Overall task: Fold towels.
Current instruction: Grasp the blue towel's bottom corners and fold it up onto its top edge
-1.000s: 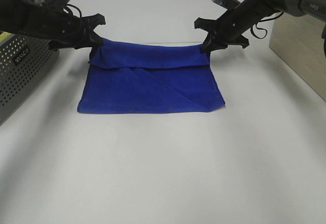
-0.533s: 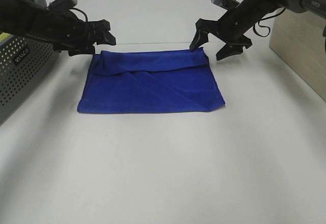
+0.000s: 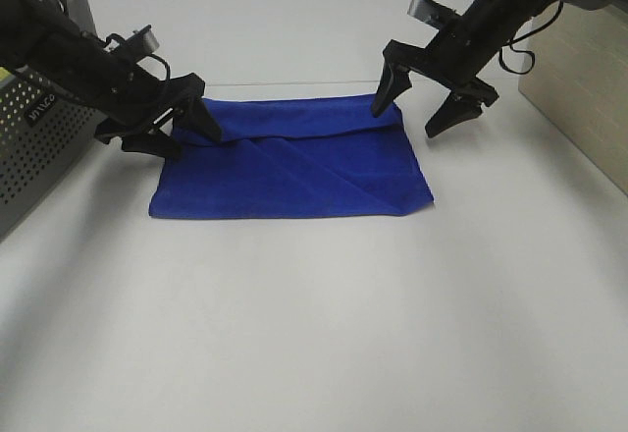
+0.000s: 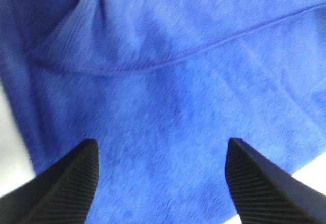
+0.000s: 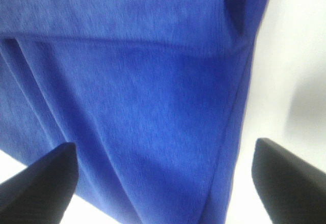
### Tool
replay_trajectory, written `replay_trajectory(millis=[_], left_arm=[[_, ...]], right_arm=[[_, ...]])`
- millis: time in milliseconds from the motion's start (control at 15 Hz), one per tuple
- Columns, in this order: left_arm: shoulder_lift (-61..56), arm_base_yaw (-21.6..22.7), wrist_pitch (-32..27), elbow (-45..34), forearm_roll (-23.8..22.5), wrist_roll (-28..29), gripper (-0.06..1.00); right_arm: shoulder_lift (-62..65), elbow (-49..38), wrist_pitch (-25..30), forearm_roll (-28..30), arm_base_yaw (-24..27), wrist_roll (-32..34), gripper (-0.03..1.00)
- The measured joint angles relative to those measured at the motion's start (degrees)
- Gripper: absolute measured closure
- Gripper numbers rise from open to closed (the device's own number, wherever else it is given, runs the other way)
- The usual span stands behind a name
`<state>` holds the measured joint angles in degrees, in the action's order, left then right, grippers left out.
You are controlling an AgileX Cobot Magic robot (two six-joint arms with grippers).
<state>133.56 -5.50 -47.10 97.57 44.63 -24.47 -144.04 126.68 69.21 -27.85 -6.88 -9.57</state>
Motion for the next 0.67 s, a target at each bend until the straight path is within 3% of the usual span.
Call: replay_trajectory(millis=[133,333,533,667], left_arm=[[-2.01,0.0,-2.12,0.0,-4.35,3.21,0.28],[-5.39,0.0,-1.89,-3.84,-5.56,5.73,0.28],[-5.79,0.0,1.83,-11.4,-6.36,7.16,0.28],[-5.79,0.0,4.76,-13.98,-6.36,8.25,0.28]], right_arm=[[3.09,-5.39,0.23,0.63,0.0,-0.46,0.11],[7.51,-14.44,0.29,0.97,0.0,-2.52,0.13],[9.57,-22.8,0.06,1.15,0.0,-4.41,0.16],[9.57,-25.21,-3.04,1.26,0.0,-4.58,0.16]])
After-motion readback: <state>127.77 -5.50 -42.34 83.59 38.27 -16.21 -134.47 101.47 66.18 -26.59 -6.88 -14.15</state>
